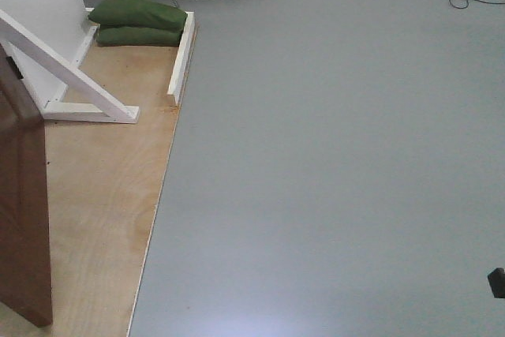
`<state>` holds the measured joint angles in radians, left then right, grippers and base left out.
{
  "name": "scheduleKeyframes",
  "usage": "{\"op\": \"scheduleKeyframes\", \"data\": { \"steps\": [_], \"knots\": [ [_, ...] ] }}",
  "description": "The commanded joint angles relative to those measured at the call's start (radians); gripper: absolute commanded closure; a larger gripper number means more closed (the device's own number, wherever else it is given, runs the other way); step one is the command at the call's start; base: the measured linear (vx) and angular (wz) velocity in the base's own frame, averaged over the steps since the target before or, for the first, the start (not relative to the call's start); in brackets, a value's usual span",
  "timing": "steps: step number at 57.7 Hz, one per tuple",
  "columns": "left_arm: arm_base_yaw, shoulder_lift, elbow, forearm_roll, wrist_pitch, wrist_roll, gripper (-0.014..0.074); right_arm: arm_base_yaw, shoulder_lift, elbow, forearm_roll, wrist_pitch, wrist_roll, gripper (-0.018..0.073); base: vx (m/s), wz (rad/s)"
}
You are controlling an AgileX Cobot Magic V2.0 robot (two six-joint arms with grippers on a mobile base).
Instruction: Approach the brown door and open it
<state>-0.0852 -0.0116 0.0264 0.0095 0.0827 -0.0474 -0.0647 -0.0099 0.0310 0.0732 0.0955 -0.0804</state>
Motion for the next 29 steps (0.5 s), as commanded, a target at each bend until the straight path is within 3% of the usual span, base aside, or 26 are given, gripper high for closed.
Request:
{"op": "scheduleKeyframes", "data": {
  "steps": [1, 29],
  "knots": [
    [-0.003, -0.013, -0.016, 0.000, -0.083, -0.009, 0.0600, 0.001, -0.014, 0.005, -0.007, -0.077, -0.005, 0.0559, 0.08, 0.01],
    [-0.003, -0.013, -0.016, 0.000, -0.083, -0.009, 0.0600, 0.001, -0.014, 0.005, -0.007, -0.077, -0.005, 0.0559, 0.03, 0.00]
  ]
}}
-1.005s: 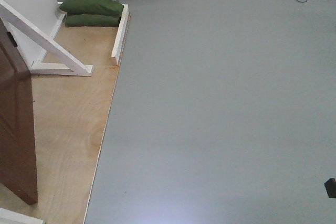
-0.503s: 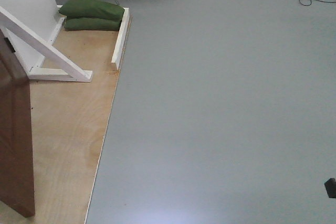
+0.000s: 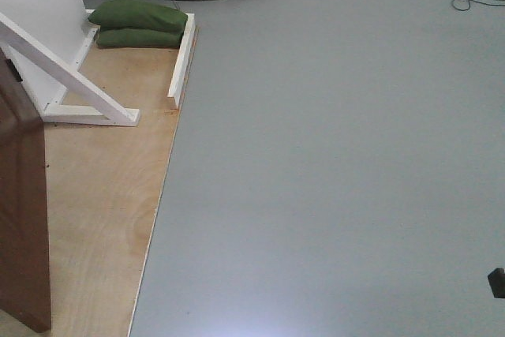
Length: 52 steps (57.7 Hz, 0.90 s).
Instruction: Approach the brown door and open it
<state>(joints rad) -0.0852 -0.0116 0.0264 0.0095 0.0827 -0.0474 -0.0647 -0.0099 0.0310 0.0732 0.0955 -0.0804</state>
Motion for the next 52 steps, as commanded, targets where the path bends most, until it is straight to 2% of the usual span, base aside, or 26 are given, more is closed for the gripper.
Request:
{"op": "scheduleKeyframes", "data": {
  "steps": [1, 22, 26, 33, 39, 44, 52],
  "knots": [
    [-0.003, -0.013, -0.016, 0.000, -0.083, -0.009, 0.0600, 0.001, -0.014, 0.005, -0.007, -0.077, -0.005, 0.0559, 0.00, 0.00],
    [-0.003, -0.013, -0.016, 0.000, -0.083, -0.009, 0.0600, 0.001, -0.014, 0.005, -0.007, -0.077, -0.005, 0.0559, 0.00, 0.00],
    [-0.002, -0.012, -0.017, 0.000, -0.083, 0.011, 0.0600, 0.001, -0.014, 0.005, -0.007, -0.077, -0.005, 0.0559, 0.00, 0.00],
    [0.004, -0.012, -0.062, -0.057, -0.090, 0.001, 0.0600, 0.001, -0.014, 0.005, -0.007, -0.077, -0.005, 0.0559, 0.00, 0.00],
    [0.048, 0.000, -0.176, -0.088, -0.103, 0.001, 0.0600, 0.001, -0.014, 0.005, -0.007, -0.077, -0.005, 0.0559, 0.00, 0.00],
    [0.107, 0.065, -0.291, -0.135, -0.171, 0.002, 0.0600, 0.001, -0.014, 0.005, -0.007, -0.077, -0.005, 0.0559, 0.00, 0.00],
    [0.209, 0.260, -0.475, -0.278, -0.298, 0.028, 0.0600, 0.001, -0.014, 0.005, -0.007, -0.077, -0.005, 0.0559, 0.00, 0.00]
  ]
}}
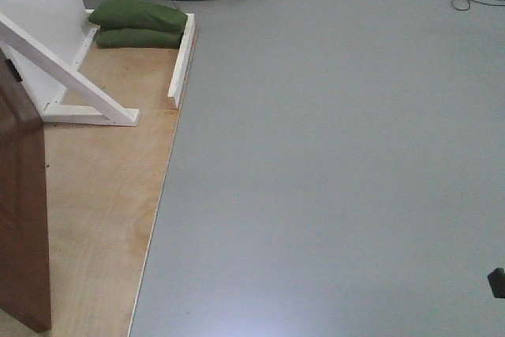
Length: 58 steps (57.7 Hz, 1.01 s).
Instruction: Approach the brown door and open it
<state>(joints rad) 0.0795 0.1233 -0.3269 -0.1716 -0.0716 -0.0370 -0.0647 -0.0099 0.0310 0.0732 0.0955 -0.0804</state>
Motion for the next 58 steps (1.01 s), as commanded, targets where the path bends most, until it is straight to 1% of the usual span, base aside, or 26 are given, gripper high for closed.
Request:
{"op": "scheduleKeyframes", "data": {
  "steps": [1, 3, 5, 8, 10, 12, 17, 21, 27, 31, 35, 41, 45, 47, 52, 56, 58],
  "knots": [
    [0.058, 0.158, -0.142, -0.127, -0.159, 0.029, 0.0600, 0.001, -0.014, 0.005, -0.007, -0.077, -0.005, 0.0559, 0.00, 0.00],
    [0.076, 0.202, -0.194, -0.171, -0.177, 0.051, 0.0600, 0.001, -0.014, 0.005, -0.007, -0.077, -0.005, 0.0559, 0.00, 0.00],
    [0.097, 0.257, -0.246, -0.231, -0.199, 0.084, 0.0600, 0.001, -0.014, 0.005, -0.007, -0.077, -0.005, 0.0559, 0.00, 0.00],
    [0.126, 0.341, -0.329, -0.339, -0.237, 0.153, 0.0600, 0.001, -0.014, 0.005, -0.007, -0.077, -0.005, 0.0559, 0.00, 0.00],
    [0.138, 0.382, -0.370, -0.395, -0.259, 0.190, 0.0600, 0.001, -0.014, 0.005, -0.007, -0.077, -0.005, 0.0559, 0.00, 0.00],
    [0.153, 0.442, -0.430, -0.476, -0.294, 0.244, 0.0600, 0.001, -0.014, 0.005, -0.007, -0.077, -0.005, 0.0559, 0.00, 0.00],
    [0.176, 0.560, -0.550, -0.596, -0.335, 0.326, 0.0600, 0.001, -0.014, 0.005, -0.007, -0.077, -0.005, 0.0559, 0.00, 0.00],
    [0.194, 0.655, -0.653, -0.647, -0.355, 0.369, 0.0600, 0.001, -0.014, 0.005, -0.007, -0.077, -0.005, 0.0559, 0.00, 0.00],
    [0.231, 0.788, -0.813, -0.702, -0.366, 0.420, 0.0600, 0.001, -0.014, 0.005, -0.007, -0.077, -0.005, 0.0559, 0.00, 0.00],
    [0.267, 0.857, -0.901, -0.741, -0.357, 0.455, 0.0600, 0.001, -0.014, 0.005, -0.007, -0.077, -0.005, 0.0559, 0.00, 0.00],
    [0.313, 0.928, -0.987, -0.783, -0.337, 0.468, 0.0600, 0.001, -0.014, 0.005, -0.007, -0.077, -0.005, 0.0559, 0.00, 0.00],
    [0.409, 1.020, -1.099, -0.827, -0.269, 0.467, 0.0600, 0.001, -0.014, 0.005, -0.007, -0.077, -0.005, 0.0559, 0.00, 0.00],
    [0.489, 1.057, -1.148, -0.852, -0.195, 0.467, 0.0600, 0.001, -0.014, 0.005, -0.007, -0.077, -0.005, 0.0559, 0.00, 0.00],
    [0.541, 1.074, -1.171, -0.873, -0.153, 0.467, 0.0600, 0.001, -0.014, 0.005, -0.007, -0.077, -0.005, 0.0559, 0.00, 0.00],
    [0.644, 1.099, -1.200, -0.930, -0.079, 0.467, 0.0600, 0.001, -0.014, 0.005, -0.007, -0.077, -0.005, 0.0559, 0.00, 0.00],
    [0.706, 1.102, -1.199, -0.961, -0.044, 0.467, 0.0600, 0.001, -0.014, 0.005, -0.007, -0.077, -0.005, 0.0559, 0.00, 0.00],
    [0.727, 1.105, -1.199, -0.975, -0.031, 0.467, 0.0600, 0.001, -0.014, 0.005, -0.007, -0.077, -0.005, 0.0559, 0.00, 0.00]
  ]
}}
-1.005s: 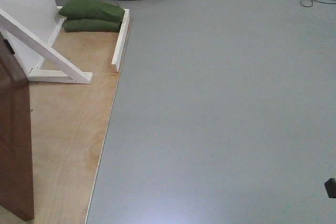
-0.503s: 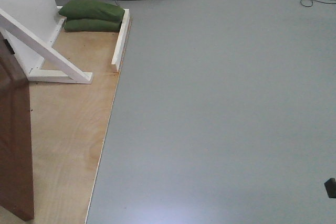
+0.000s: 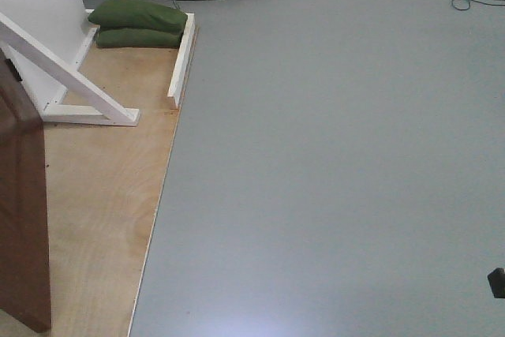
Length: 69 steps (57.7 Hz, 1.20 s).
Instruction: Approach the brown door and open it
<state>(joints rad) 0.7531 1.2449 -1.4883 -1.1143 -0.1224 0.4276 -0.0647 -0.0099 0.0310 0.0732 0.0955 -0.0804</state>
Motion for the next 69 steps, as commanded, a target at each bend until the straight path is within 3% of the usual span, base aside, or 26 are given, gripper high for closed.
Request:
{"op": "scheduleKeyframes", "data": {
  "steps": [1, 7, 16, 27, 48, 69],
  "knots": [
    [0.068, -0.014, -0.037, -0.040, 0.031, 0.003, 0.0600, 0.001, -0.014, 0.005, -0.007, -0.077, -0.005, 0.0559, 0.00, 0.00],
    [0.111, 0.008, -0.037, -0.068, 0.100, -0.006, 0.0600, 0.001, -0.014, 0.005, -0.007, -0.077, -0.005, 0.0559, 0.00, 0.00],
    [0.112, 0.060, -0.037, -0.110, 0.264, -0.007, 0.0600, 0.001, -0.014, 0.005, -0.007, -0.077, -0.005, 0.0559, 0.00, 0.00],
    [0.112, 0.081, -0.037, -0.146, 0.367, -0.007, 0.0600, 0.001, -0.014, 0.005, -0.007, -0.077, -0.005, 0.0559, 0.00, 0.00],
    [0.106, 0.046, -0.037, -0.277, 0.501, -0.006, 0.0600, 0.001, -0.014, 0.005, -0.007, -0.077, -0.005, 0.0559, 0.00, 0.00],
    [0.088, 0.008, -0.037, -0.313, 0.547, -0.006, 0.0600, 0.001, -0.014, 0.005, -0.007, -0.077, -0.005, 0.0559, 0.00, 0.00]
  ]
}}
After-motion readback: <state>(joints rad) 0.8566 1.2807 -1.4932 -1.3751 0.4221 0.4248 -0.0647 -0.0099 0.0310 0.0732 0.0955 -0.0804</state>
